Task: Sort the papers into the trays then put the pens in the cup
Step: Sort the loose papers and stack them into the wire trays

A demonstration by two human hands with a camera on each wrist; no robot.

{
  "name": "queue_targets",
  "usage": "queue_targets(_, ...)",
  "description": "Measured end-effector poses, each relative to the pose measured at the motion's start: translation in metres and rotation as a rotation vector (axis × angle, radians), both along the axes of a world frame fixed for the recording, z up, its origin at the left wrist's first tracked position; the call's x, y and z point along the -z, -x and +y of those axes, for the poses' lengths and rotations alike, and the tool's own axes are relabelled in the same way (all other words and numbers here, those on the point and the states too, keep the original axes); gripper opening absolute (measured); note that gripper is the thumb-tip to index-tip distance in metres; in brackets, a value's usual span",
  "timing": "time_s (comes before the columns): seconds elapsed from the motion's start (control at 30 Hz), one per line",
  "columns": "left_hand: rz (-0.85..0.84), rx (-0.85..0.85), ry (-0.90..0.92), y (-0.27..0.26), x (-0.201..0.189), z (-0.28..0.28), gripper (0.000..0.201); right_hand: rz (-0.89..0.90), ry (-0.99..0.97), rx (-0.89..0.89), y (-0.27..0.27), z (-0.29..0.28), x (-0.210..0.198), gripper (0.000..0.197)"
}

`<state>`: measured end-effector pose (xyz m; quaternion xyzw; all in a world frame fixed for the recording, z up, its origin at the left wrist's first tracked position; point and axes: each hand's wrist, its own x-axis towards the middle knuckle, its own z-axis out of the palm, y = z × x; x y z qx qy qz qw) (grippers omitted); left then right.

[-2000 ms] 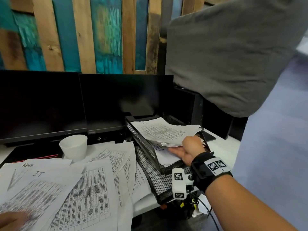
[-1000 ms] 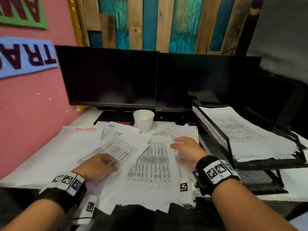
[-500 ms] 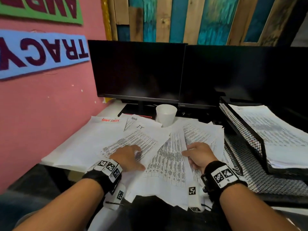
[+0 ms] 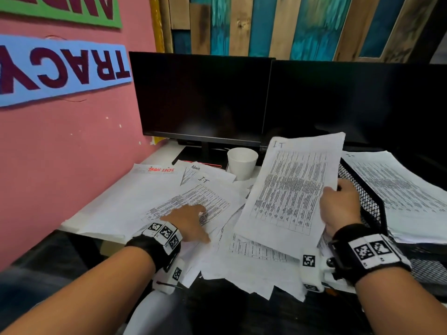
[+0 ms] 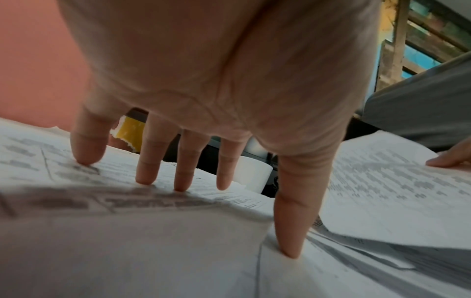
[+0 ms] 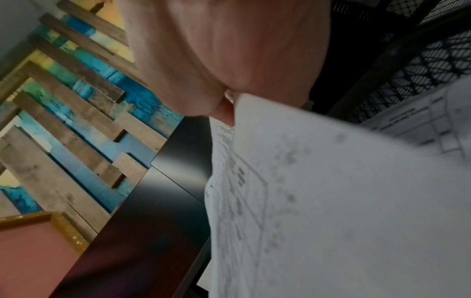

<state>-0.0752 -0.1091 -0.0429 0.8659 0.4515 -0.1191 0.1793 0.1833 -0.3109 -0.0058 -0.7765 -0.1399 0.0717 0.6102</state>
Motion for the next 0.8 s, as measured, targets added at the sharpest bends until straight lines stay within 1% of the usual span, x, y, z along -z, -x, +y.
queue_targets(0.07,-0.013,0.018,0.026,-0.001,-0.001,0.003,0.097,-0.023,-0.035,-0.009,0.001,0.0,0.003,0.029)
queue_targets(0.13,-0.036,0.019,0.03,-0.002,-0.004,0.003,0.085,-0.03,-0.056,-0.014,0.005,-0.001,0.003,0.029)
queue_targets(0.17,-0.058,0.012,0.019,-0.002,-0.005,0.003,0.074,-0.013,-0.067,-0.026,0.006,0.0,0.005,0.029)
queue_targets(0.27,-0.186,-0.034,-0.031,0.002,-0.013,0.007,0.025,0.095,-0.099,-0.08,0.011,0.001,0.014,0.036)
queue_targets(0.3,-0.236,-0.059,-0.047,0.004,-0.016,0.009,0.013,0.13,-0.116,-0.105,0.013,0.002,0.017,0.04)
queue_targets(0.33,-0.289,-0.08,-0.063,0.007,-0.02,0.012,0.01,0.164,-0.125,-0.126,0.015,0.002,0.021,0.043)
queue_targets(0.4,-0.407,-0.127,-0.089,0.012,-0.027,0.019,0.014,0.225,-0.145,-0.157,0.018,0.002,0.028,0.046)
queue_targets(0.43,-0.483,-0.154,-0.099,0.014,-0.032,0.022,0.017,0.257,-0.161,-0.16,0.018,0.002,0.031,0.045)
queue_targets(0.53,-0.738,-0.209,-0.094,0.014,-0.046,0.024,0.025,0.334,-0.176,-0.153,0.022,0.004,0.038,0.032)
queue_targets(0.6,-0.842,-0.192,-0.055,0.005,-0.053,0.015,0.026,0.368,-0.192,-0.17,0.028,0.006,0.041,0.027)
queue_targets(0.67,-0.855,-0.128,-0.025,-0.009,-0.056,0.0,0.027,0.414,-0.23,-0.195,0.039,0.009,0.04,0.027)
queue_targets(0.8,-0.806,0.032,0.093,-0.041,-0.047,-0.038,0.024,0.491,-0.309,-0.243,0.06,0.017,0.036,0.03)
